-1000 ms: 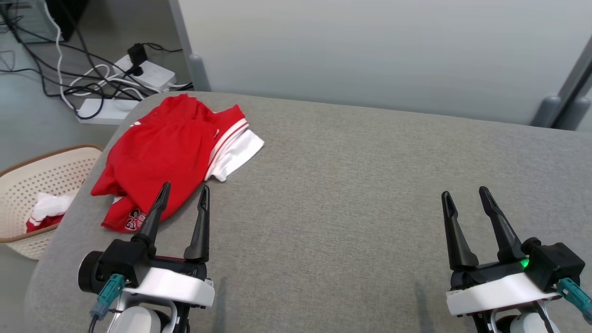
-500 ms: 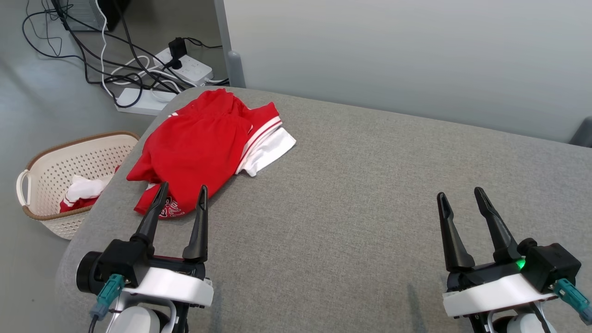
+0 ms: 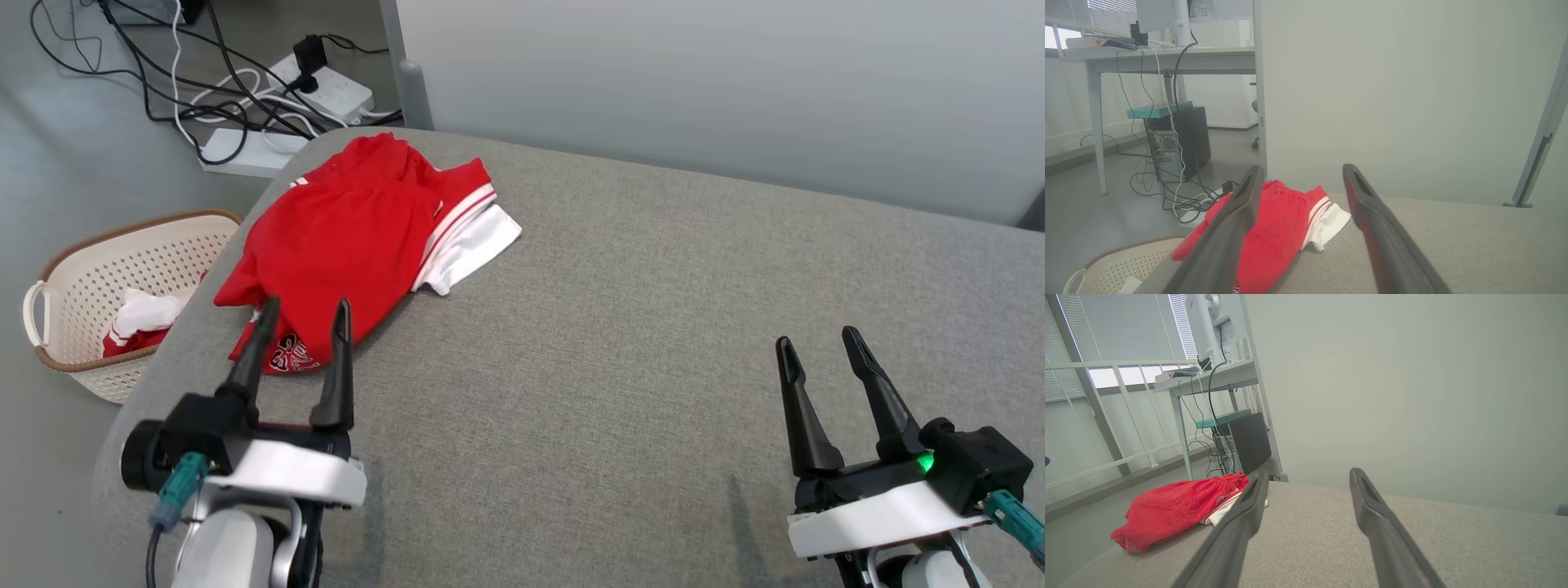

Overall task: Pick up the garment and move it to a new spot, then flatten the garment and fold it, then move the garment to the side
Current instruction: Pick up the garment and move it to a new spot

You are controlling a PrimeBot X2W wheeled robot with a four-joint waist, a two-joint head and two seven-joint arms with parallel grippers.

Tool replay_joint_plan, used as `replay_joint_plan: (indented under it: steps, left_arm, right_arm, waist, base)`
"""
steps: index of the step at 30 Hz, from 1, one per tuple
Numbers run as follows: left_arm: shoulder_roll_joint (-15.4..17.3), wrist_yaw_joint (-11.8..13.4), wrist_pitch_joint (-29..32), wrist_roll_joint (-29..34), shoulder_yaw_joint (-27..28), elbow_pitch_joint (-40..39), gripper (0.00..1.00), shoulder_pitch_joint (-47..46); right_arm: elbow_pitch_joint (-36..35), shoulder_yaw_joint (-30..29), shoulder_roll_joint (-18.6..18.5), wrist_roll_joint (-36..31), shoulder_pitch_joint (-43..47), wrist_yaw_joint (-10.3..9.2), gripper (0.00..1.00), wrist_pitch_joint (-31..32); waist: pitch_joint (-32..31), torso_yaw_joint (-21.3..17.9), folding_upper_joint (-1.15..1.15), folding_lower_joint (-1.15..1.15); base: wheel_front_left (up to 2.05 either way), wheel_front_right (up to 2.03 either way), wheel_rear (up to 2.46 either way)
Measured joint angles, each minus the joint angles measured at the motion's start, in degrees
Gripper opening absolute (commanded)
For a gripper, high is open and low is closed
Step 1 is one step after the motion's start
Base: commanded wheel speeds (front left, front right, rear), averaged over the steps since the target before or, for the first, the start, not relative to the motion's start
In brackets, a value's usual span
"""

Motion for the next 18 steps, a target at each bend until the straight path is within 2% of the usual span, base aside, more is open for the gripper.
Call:
replay_joint_plan:
  steps: [4,12,18]
  left_arm:
    - [-0.05,0.48,-0.13,0.68,1.21,2.65,1.0,-3.76]
    - [-0.36,1.96,-0.18,2.85,3.1,13.22,1.0,-12.43]
    - [-0.25,4.28,-0.18,3.56,3.85,23.36,1.0,-19.46]
  right_arm:
    - [-0.04,0.07,-0.48,0.08,-0.2,0.0,1.0,0.0]
    - [-0.15,0.4,-1.68,0.59,-1.8,0.0,1.0,0.0]
    - [-0.16,0.65,-2.48,1.13,-2.94,0.0,1.0,0.0]
  waist:
    - [1.35,-0.62,0.0,0.0]
    - [4.82,-2.6,0.0,0.0]
    - [7.07,-4.25,0.0,0.0]
  base:
    - [0.0,0.0,0.0]
    - [0.0,0.0,0.0]
    - [0.0,0.0,0.0]
